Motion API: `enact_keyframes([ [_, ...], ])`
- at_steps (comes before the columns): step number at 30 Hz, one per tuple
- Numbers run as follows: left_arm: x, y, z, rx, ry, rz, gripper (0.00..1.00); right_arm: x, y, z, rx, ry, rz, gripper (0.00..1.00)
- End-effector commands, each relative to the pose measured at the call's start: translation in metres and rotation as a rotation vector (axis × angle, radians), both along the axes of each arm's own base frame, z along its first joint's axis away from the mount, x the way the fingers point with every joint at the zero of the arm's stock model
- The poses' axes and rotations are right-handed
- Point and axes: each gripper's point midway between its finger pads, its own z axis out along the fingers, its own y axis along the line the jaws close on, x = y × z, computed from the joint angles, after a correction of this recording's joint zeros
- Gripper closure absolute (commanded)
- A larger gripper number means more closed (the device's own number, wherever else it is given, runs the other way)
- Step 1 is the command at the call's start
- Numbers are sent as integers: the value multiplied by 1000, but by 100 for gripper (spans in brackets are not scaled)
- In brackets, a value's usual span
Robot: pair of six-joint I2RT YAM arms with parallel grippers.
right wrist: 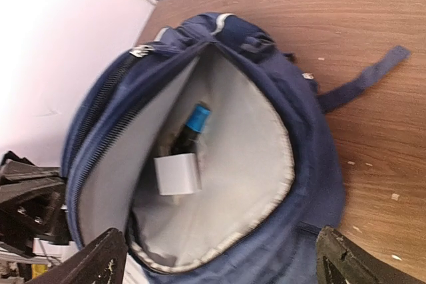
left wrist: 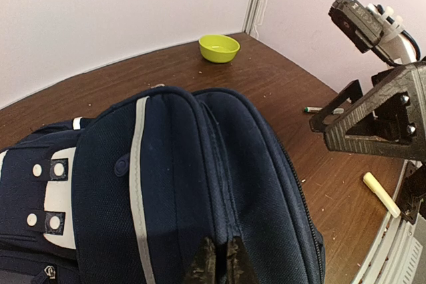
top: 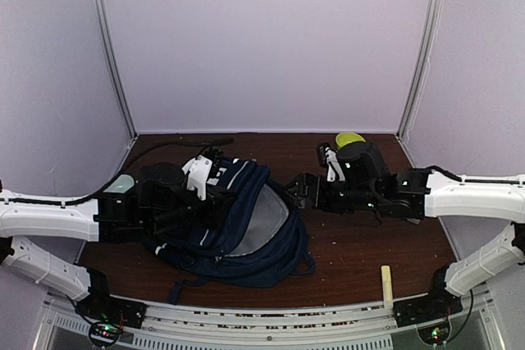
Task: Pack the student bag
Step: Grab the pen from the corner of the board.
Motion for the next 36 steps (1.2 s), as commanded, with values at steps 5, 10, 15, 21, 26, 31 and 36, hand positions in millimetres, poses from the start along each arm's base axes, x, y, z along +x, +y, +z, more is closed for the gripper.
enact_keyframes([
  [5,0,-14,25,-107,-36,-27,100,-16,-82,-27,-303,24,-127,3],
  [10,0,-19,24,-108,-31,-37,100,-31,-116,-37,-390,63,-166,3],
  [15,0,-24,23,-106,-25,-49,100,-46,-140,-51,-398,91,-193,3],
  [21,0,-29,23,-101,-19,-62,100,-63,-175,-71,-474,155,-255,3],
  [26,-1,-38,24,-87,-18,-95,100,-75,-197,-88,-547,209,-299,4],
  [31,0,-58,18,-64,-3,-143,100,-85,-207,-110,-594,267,-313,5],
  [36,1,-73,21,-76,4,-173,100,-99,-215,-138,-640,353,-324,12],
])
